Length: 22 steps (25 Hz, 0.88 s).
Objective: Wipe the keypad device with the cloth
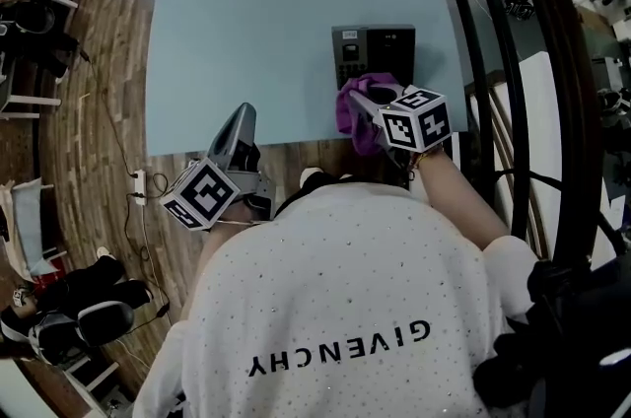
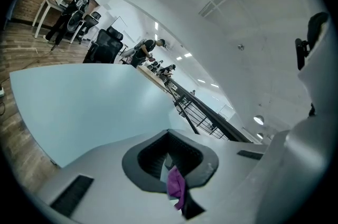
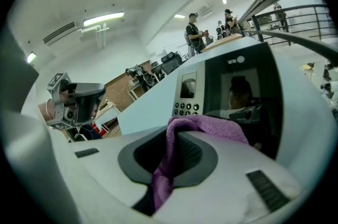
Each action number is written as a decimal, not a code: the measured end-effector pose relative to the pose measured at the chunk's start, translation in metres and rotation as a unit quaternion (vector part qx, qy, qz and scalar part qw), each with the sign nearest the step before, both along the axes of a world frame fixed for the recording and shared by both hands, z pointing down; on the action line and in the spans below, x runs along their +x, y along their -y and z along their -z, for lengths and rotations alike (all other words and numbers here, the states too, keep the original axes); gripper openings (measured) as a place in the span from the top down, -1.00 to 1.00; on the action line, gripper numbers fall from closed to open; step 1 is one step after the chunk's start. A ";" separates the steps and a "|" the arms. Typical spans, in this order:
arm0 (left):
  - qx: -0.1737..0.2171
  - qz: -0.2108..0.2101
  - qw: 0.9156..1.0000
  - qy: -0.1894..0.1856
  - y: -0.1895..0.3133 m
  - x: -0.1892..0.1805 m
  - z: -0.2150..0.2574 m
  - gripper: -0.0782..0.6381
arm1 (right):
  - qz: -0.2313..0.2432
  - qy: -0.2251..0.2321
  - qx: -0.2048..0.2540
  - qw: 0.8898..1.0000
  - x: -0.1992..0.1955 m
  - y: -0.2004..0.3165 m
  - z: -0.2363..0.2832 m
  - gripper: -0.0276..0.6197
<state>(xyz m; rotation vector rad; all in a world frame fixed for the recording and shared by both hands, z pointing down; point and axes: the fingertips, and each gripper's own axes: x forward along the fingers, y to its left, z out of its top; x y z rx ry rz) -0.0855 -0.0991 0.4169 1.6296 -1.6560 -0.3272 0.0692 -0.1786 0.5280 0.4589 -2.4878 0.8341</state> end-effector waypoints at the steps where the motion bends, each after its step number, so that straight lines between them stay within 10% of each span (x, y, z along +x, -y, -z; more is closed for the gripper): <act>1: 0.000 -0.004 1.000 -0.003 0.002 0.004 -0.001 0.77 | -0.004 -0.001 0.000 1.000 0.006 0.002 -0.001 0.83; 22: -0.021 -0.040 0.999 -0.001 0.018 0.024 -0.018 0.77 | -0.070 -0.002 -0.008 0.998 0.107 0.038 0.001 0.83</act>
